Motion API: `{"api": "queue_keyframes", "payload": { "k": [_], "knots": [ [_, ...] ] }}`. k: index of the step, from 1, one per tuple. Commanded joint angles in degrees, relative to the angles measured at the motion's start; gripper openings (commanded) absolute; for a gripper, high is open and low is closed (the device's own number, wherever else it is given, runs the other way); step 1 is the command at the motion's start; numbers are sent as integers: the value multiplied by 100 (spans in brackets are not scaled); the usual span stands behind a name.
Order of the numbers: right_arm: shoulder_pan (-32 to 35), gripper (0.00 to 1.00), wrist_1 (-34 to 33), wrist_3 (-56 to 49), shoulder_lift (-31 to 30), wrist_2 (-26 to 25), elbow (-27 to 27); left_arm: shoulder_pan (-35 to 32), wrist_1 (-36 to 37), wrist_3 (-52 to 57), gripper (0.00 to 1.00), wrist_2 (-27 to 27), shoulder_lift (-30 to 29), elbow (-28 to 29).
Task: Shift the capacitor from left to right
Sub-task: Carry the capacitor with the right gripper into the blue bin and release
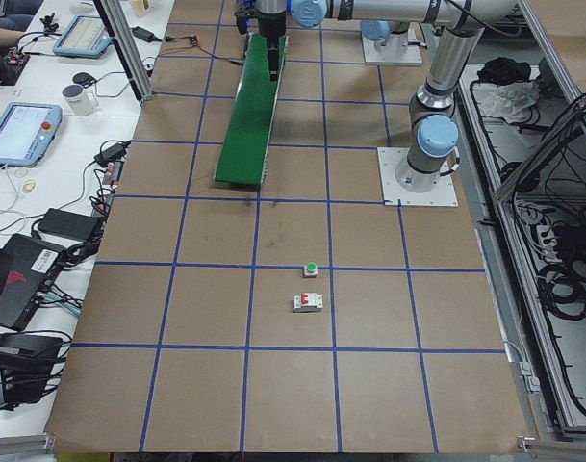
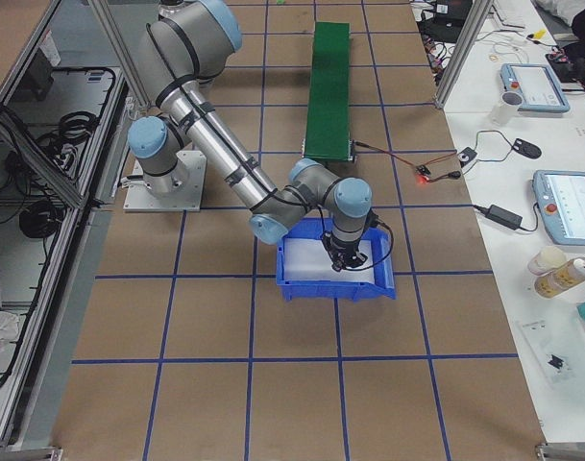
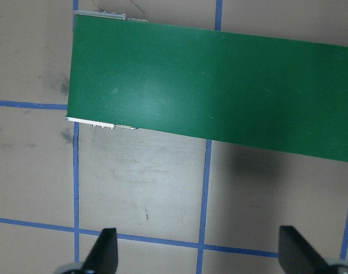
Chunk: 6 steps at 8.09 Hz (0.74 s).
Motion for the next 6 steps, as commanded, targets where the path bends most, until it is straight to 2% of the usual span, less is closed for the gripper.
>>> {"api": "queue_keyframes", "payload": {
  "k": [1,4,6],
  "knots": [
    [-53,100,17,-175,-34,52,28,0,6,-7,100,-5,2,8],
    [322,100,699,579,-1112,61,37,0,58,-7,100,-5,-24,17],
    [805,100,1708,1725,-1807,70,-24,0,85,-7,100,-14,2,8]
  ]
}}
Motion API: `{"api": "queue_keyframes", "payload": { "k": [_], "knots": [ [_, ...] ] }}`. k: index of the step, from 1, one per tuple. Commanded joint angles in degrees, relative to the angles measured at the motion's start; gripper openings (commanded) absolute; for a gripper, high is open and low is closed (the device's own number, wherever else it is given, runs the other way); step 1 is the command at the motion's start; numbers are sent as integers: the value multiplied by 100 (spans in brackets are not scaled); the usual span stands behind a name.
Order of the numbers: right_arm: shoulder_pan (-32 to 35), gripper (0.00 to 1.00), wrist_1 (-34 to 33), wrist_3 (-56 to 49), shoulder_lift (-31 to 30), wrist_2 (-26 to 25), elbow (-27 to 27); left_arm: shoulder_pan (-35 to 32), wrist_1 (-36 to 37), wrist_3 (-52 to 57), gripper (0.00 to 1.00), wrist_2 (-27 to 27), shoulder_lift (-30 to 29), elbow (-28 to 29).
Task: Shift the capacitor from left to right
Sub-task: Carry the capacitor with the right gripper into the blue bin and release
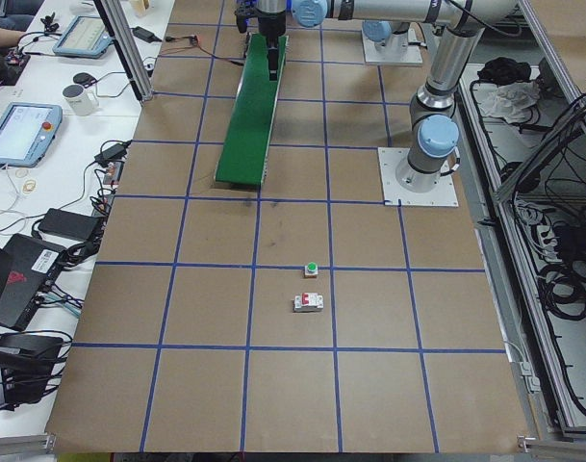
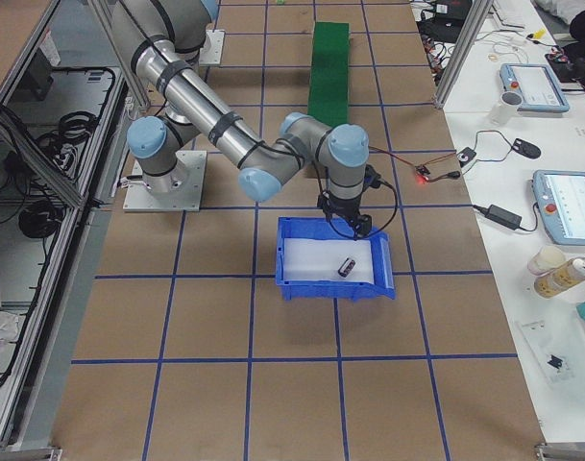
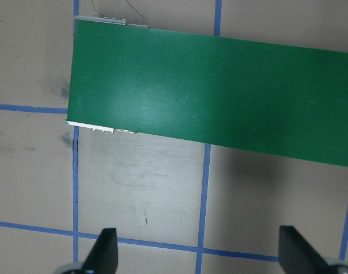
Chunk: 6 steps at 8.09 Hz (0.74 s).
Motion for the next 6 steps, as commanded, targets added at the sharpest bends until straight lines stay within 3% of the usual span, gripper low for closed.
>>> {"api": "queue_keyframes", "payload": {
  "k": [1,3,6],
  "knots": [
    [842,100,1403,1813,-996,-5,-79,0,26,-2,100,0,7,-14],
    [1642,100,2153,3413,-1507,-5,-96,0,26,-2,100,-8,7,3],
    [3022,100,2244,5602,-1702,-58,-157,0,26,-2,100,-8,7,-6]
  ]
}}
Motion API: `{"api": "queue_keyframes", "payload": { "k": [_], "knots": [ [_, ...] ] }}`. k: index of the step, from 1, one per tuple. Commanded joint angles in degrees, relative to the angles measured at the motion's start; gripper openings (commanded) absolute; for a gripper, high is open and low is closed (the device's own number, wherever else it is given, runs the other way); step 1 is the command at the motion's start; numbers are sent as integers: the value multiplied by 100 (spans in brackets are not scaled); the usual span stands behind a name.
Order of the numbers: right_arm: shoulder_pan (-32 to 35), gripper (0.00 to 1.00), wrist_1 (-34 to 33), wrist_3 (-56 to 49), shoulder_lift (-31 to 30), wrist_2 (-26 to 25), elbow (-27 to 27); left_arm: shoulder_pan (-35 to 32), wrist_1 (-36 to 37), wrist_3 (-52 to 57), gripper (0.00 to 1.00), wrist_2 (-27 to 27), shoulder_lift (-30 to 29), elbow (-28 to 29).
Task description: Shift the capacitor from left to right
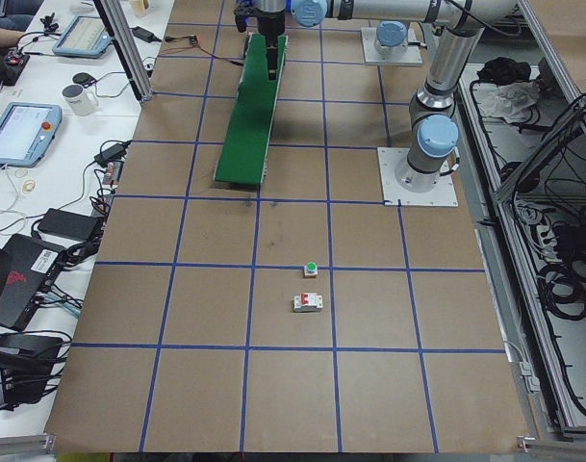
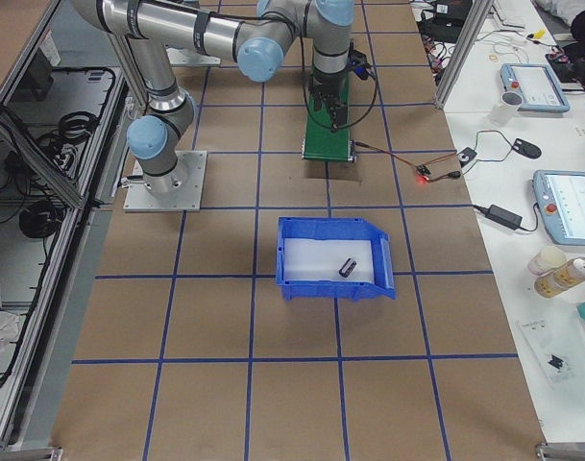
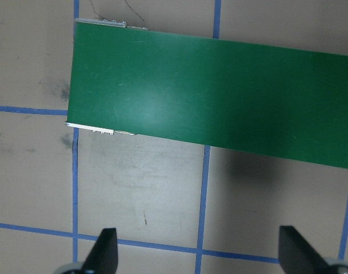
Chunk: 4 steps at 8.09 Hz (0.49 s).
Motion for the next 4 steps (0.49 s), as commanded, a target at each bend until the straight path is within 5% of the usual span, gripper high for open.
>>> {"api": "queue_keyframes", "payload": {
  "k": [1,4],
  "knots": [
    [1292,100,240,1918,-85,-40,-174,0,0,-3,100,0,0,-28],
    [2322,100,259,3564,-68,21,-237,0,0,6,100,0,0,-2]
  ]
}}
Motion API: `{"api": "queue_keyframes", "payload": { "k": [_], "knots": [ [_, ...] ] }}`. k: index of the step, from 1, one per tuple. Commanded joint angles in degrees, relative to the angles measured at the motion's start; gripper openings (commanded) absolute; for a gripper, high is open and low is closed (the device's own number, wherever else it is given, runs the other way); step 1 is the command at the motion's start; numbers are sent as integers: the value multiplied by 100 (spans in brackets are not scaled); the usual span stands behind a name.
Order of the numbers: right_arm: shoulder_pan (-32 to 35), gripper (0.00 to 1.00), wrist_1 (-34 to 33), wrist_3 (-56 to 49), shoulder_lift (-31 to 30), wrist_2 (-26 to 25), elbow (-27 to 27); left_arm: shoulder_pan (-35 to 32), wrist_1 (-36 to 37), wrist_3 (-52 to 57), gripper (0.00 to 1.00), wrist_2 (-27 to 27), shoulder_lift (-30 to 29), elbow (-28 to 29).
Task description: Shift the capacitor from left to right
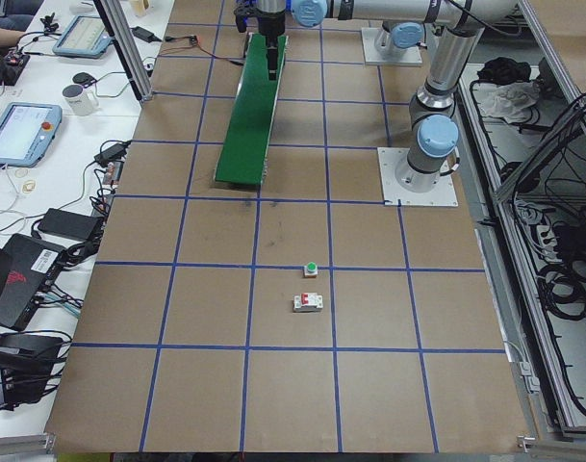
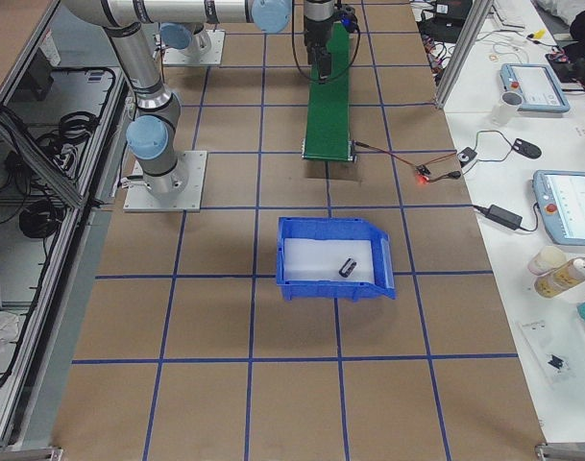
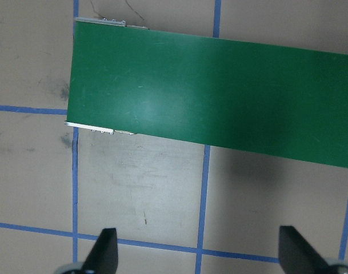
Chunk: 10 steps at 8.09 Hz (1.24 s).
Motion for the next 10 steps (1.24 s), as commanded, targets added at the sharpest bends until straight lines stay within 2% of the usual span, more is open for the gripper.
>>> {"api": "queue_keyframes", "payload": {
  "k": [1,10],
  "knots": [
    [657,100,2,1001,55,33,-29,0,0,-3,100,9,0,-18],
    [614,100,-77,984,73,-37,-82,0,9,-3,100,0,-17,17]
  ]
}}
